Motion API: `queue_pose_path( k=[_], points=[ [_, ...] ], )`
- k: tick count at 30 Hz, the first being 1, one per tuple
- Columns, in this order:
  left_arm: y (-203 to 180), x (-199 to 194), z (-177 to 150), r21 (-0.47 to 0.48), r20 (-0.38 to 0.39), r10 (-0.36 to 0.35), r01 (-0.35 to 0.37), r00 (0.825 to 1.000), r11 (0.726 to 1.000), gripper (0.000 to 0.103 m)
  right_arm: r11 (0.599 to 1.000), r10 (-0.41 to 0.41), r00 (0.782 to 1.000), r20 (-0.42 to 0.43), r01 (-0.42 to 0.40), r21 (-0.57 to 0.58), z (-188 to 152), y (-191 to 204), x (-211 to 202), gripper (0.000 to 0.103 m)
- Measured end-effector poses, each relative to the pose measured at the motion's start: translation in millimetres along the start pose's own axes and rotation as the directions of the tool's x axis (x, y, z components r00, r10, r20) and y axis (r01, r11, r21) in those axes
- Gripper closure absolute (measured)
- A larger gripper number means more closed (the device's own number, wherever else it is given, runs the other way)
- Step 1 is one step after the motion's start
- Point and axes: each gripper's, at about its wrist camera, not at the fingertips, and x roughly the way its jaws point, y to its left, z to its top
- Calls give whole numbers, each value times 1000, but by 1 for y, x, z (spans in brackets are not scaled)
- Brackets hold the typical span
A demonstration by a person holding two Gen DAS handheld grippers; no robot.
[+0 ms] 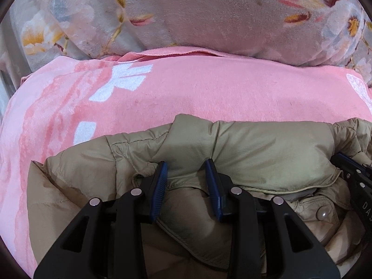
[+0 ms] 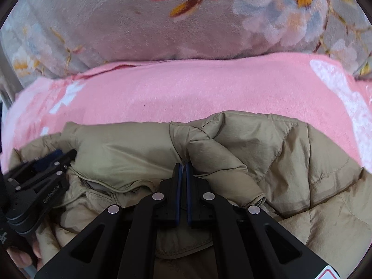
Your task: Fold large clothes
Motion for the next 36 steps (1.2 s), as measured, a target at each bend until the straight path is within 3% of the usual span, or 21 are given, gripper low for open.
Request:
queue_pose_path(
  k=[4,5,6,7,8,10,11,12,14,17,21,23,25,29,31,33,34,36],
  points=[
    [13,-8,-1,-49,3,-59,59,998,997,69,986,128,992,-2,-127,106,-4,-22,-10,103],
    [18,-14,-3,-62,-3,-74,73,997,995,69,985,124,992,-13,-121,123,-7,-25,-21,98],
    [27,-29,-8,-77,-15,-103,101,995,992,67,983,123,992,-13,-120,139,-13,-29,-42,85],
    [36,-49,-15,-91,-30,-122,118,992,989,58,980,140,990,9,-140,144,-23,-33,-70,82],
    [43,-67,-24,-90,-31,-130,126,991,988,36,980,147,989,22,-149,134,-32,-37,-93,73],
    [64,-111,-49,-85,-12,-164,163,986,983,21,987,135,990,49,-138,77,-70,-52,-156,58],
    [78,-135,-69,-84,-14,-190,188,982,979,12,991,114,991,66,-119,61,-90,-62,-181,42],
    [92,-154,-87,-89,-33,-203,199,979,976,10,994,88,993,84,-93,51,-114,-70,-208,32],
    [126,-185,-132,-124,-89,-228,217,970,968,10,998,32,994,106,-37,44,-174,-88,-263,29],
    [182,-217,-210,-244,-171,-268,222,948,944,10,996,-33,997,74,27,84,-254,-113,-319,27],
    [222,-243,-283,-396,-193,-333,237,923,887,11,979,-41,999,24,36,202,-342,-138,-360,27],
    [220,-266,-299,-381,-159,-318,239,935,893,11,962,11,999,33,-20,272,-366,-144,-368,27],
    [211,-279,-305,-380,-138,-369,295,919,877,11,936,76,996,53,-89,341,-380,-149,-367,27],
    [203,-275,-310,-470,-109,-468,370,877,801,12,880,194,979,62,-201,430,-385,-143,-347,26],
    [200,-277,-314,-489,-92,-439,343,894,802,18,862,228,970,84,-241,446,-386,-135,-339,25],
    [199,-281,-317,-500,-81,-443,348,893,793,35,871,222,971,91,-240,429,-383,-127,-338,28],
    [199,-283,-319,-507,-79,-442,346,893,790,39,873,219,971,96,-239,424,-383,-125,-336,38],
    [197,-286,-320,-504,-89,-421,323,903,801,74,880,208,974,92,-228,416,-380,-121,-332,87]
  ],
)
